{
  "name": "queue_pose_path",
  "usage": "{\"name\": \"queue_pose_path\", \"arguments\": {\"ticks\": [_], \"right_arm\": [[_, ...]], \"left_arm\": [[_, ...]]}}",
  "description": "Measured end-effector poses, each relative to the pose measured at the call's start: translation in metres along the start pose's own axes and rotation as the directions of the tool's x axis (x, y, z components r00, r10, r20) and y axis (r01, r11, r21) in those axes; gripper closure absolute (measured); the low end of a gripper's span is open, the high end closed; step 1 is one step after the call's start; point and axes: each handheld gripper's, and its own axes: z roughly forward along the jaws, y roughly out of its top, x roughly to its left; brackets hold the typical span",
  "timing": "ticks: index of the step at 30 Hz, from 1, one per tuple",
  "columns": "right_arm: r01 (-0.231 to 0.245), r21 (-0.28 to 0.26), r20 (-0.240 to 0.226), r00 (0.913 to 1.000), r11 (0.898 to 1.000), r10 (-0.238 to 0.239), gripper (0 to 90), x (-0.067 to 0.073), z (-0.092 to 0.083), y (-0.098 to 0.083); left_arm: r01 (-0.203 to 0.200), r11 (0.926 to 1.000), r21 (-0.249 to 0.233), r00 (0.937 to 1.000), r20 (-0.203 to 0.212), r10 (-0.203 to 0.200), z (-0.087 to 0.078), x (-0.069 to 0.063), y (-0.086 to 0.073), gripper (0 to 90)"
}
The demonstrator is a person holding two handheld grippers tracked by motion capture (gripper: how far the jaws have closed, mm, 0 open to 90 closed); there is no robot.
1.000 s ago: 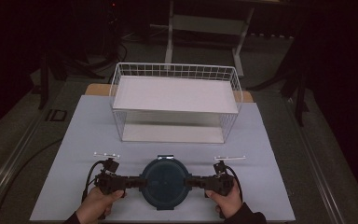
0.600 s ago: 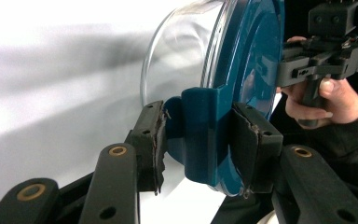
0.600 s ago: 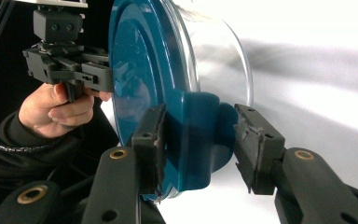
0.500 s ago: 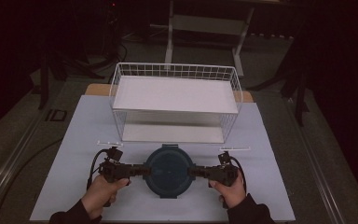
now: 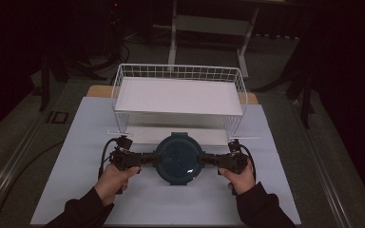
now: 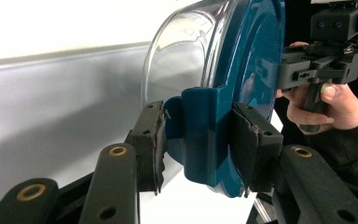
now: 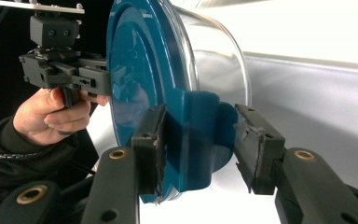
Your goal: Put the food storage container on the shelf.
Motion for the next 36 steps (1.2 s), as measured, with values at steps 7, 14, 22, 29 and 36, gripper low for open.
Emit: {"name": "queue_pose_path", "arguments": {"ticks": [7, 14, 22, 29, 36], "right_arm": [[0.031, -0.024, 0.017, 0.9994, 0.999, -0.031, 55.6, -0.016, -0.001, 0.015], [0.067, -0.056, 0.046, 0.9969, 0.996, -0.065, 55.5, -0.030, 0.002, 0.026], [0.116, -0.097, 0.063, 0.9919, 0.989, -0.110, 55.3, -0.043, 0.015, 0.034], [0.129, -0.133, 0.065, 0.9906, 0.983, -0.121, 55.2, -0.054, 0.023, 0.035], [0.127, -0.121, 0.117, 0.9867, 0.985, -0.113, 54.7, -0.062, 0.032, 0.034]], "left_arm": [[-0.033, 0.9984, -0.045, 0.9994, 0.002, 0.034, 0.016, 0.010, 0.014, 57.0], [-0.067, 0.9914, -0.113, 0.9977, 0.008, 0.068, 0.028, 0.026, 0.022, 57.0], [-0.087, 0.9866, -0.138, 0.9962, -0.014, 0.086, 0.033, 0.041, 0.030, 57.1], [-0.114, 0.9820, -0.150, 0.9932, -0.037, 0.110, 0.038, 0.047, 0.034, 57.0], [-0.110, 0.9835, -0.144, 0.9929, -0.061, 0.102, 0.045, 0.056, 0.036, 56.9]]}}
